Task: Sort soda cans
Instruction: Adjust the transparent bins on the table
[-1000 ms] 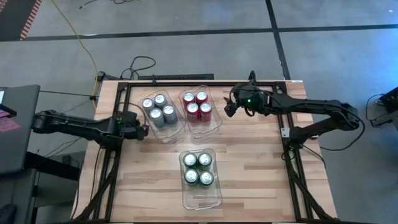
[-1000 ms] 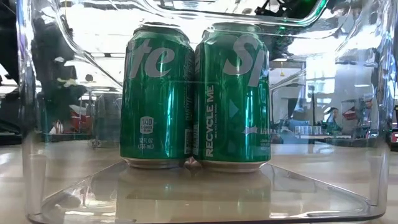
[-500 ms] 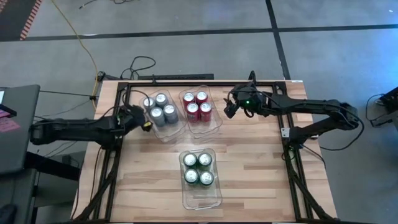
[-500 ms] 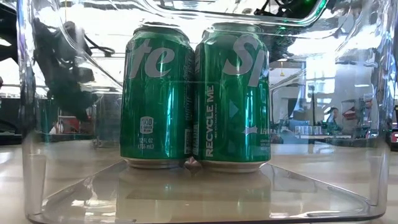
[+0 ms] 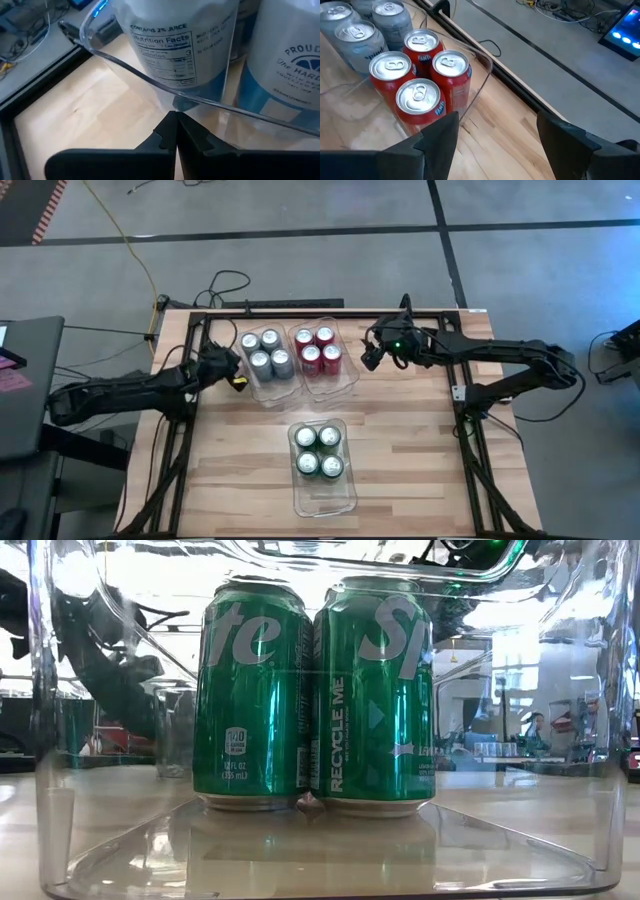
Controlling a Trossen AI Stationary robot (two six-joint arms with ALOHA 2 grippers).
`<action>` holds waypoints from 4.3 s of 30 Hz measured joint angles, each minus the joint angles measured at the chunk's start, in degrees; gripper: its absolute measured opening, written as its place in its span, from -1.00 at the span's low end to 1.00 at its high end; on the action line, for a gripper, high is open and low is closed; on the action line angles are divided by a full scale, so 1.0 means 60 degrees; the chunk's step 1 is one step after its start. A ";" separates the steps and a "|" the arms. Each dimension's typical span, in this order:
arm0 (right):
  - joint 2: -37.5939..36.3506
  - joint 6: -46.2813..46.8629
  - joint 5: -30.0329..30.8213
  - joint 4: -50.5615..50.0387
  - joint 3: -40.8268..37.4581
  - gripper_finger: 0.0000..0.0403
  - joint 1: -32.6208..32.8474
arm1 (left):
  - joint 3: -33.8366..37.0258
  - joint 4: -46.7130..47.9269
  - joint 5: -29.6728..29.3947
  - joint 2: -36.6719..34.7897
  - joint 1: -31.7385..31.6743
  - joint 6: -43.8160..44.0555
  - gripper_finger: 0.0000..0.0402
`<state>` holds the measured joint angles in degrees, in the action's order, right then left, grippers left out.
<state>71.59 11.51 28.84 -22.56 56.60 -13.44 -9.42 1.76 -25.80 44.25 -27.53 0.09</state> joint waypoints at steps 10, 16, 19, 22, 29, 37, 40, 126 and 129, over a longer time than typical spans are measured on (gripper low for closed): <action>0.0004 0.0150 -0.0015 -0.0194 -0.0394 0.42 -0.0741 | 0.0257 -0.1528 0.1237 0.0013 -0.0787 -0.1353 -1.00; 0.0004 0.0361 -0.0075 -0.0167 -0.1038 0.42 -0.1006 | 0.0257 -0.2054 0.1998 0.0142 -0.1347 -0.1974 -1.00; 0.0004 0.0364 -0.0322 -0.0198 -0.1289 0.42 -0.1043 | 0.0257 -0.2816 0.2389 0.0609 -0.1592 -0.2155 -1.00; 0.0004 0.0370 -0.0770 -0.0371 -0.1478 0.42 -0.0998 | 0.0233 -0.3663 0.2585 0.1311 -0.1778 -0.2158 -1.00; 0.0004 0.1039 -0.0796 -0.2240 -0.1545 0.42 -0.0523 | 0.0210 -0.5595 0.2557 0.3133 -0.1898 -0.2428 -1.00; -0.0011 0.2454 -0.0917 -0.2674 -0.2305 0.42 0.0723 | -0.0200 -0.5674 0.2032 0.3672 -0.1868 -0.1503 -1.00; 0.0002 0.2890 -0.1125 -0.1621 -0.2850 0.42 0.1164 | -0.0446 -0.4522 0.1986 0.3083 -0.1847 -0.0098 -1.00; -0.1642 0.4106 0.0404 0.0504 -0.3535 0.42 0.2181 | -0.1116 -0.0339 0.0361 0.1525 0.4955 0.0185 -1.00; -0.1140 0.4099 0.0150 0.0791 -0.3534 0.42 0.0900 | -0.1271 0.0268 0.0376 0.0986 0.4955 0.0428 -1.00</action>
<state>64.75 36.10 29.74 -17.81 35.39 -8.04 -17.05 3.37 -23.55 50.17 2.20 2.66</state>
